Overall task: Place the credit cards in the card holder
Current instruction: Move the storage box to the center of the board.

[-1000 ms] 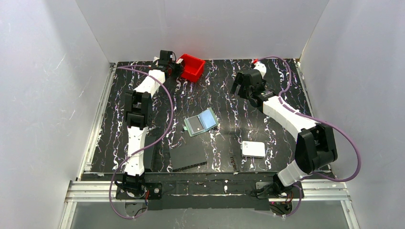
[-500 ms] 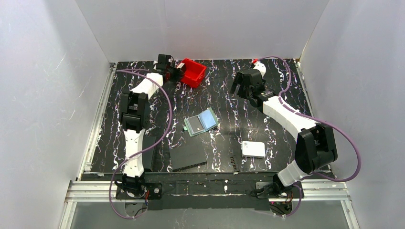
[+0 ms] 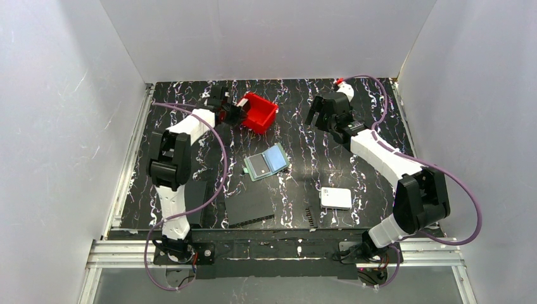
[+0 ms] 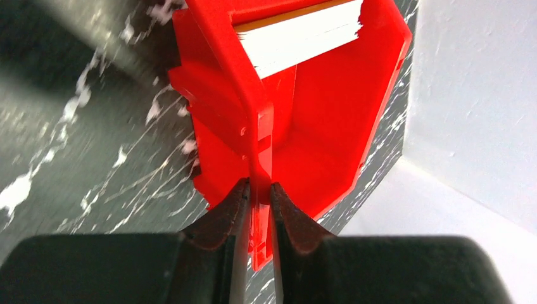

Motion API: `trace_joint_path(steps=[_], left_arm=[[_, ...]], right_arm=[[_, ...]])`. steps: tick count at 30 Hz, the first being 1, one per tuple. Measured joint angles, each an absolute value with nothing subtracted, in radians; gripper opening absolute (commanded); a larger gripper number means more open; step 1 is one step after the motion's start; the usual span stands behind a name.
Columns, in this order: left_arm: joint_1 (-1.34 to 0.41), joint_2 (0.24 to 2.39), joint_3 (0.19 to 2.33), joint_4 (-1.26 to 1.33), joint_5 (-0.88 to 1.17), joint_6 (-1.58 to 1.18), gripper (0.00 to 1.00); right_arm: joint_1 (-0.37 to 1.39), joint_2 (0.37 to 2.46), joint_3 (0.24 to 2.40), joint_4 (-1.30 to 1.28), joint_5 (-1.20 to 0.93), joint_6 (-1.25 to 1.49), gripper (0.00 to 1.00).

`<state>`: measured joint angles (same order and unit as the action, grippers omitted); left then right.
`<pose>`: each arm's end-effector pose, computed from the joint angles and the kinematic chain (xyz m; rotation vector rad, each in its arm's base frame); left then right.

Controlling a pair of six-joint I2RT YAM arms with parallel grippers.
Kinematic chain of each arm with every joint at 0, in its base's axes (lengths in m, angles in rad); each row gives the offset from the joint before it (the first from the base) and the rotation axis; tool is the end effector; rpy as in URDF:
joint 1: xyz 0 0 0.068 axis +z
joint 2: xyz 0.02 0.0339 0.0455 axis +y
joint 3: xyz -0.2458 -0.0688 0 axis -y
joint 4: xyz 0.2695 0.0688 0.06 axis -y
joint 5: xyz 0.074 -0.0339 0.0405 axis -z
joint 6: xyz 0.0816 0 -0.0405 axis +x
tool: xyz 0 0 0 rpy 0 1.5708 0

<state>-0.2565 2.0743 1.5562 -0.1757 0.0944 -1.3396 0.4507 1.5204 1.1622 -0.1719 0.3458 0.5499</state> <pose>0.5028 -0.1398 0.1482 -1.2128 2.1212 -0.9008 0.3821 0.1542 0.2445 0.3089 2.0530 0.2513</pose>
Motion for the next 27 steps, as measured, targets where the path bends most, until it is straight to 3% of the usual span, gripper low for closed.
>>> trace_joint_path(steps=[7,19,27], left_arm=[[-0.299,1.93,1.372,-0.153,0.093,-1.354,0.03],[-0.35,1.847,1.233,-0.104,0.093,-1.383,0.06],[-0.352,1.838,1.229,-0.115,0.117,-1.337,0.49]], right_arm=[[0.448,1.509,1.14,-0.161,0.33,0.553,0.96],[0.446,1.449,1.099,-0.161,0.318,0.554,0.96],[0.446,1.443,1.087,-0.162,0.318,0.553,0.96]])
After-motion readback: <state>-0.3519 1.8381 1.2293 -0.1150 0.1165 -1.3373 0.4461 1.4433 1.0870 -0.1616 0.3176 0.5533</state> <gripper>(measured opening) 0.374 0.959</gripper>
